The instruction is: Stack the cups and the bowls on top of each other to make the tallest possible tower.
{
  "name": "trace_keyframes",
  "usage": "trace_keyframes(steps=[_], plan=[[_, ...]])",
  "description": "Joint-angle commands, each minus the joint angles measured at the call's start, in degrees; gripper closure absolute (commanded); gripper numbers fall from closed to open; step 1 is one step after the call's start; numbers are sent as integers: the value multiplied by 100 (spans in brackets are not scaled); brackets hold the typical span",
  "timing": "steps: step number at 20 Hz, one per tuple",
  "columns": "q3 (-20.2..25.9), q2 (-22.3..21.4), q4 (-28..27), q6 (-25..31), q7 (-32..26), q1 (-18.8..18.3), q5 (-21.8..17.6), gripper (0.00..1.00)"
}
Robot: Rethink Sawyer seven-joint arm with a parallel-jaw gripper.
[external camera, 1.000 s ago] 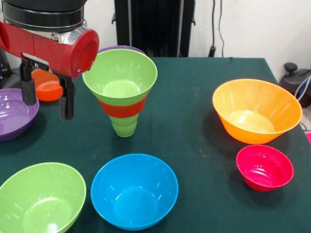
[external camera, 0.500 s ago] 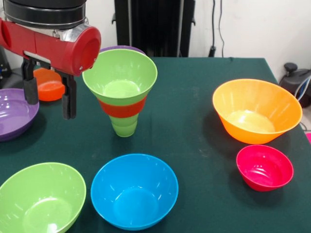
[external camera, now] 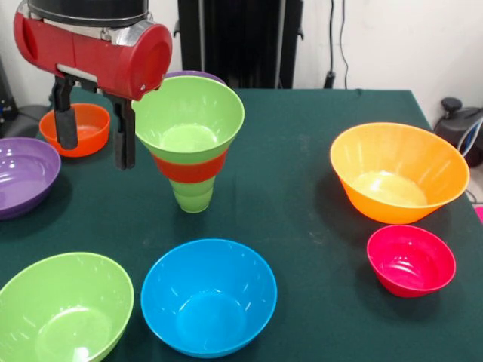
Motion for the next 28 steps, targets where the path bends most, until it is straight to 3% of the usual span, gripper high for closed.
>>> trace_keyframes(steps=[1,17,28], plan=[[284,-91,939,-331,65,-2,11,0],[305,-24,888,-371,96,15,-1,0],[337,390,-36,-29,-266,57,-232,0]])
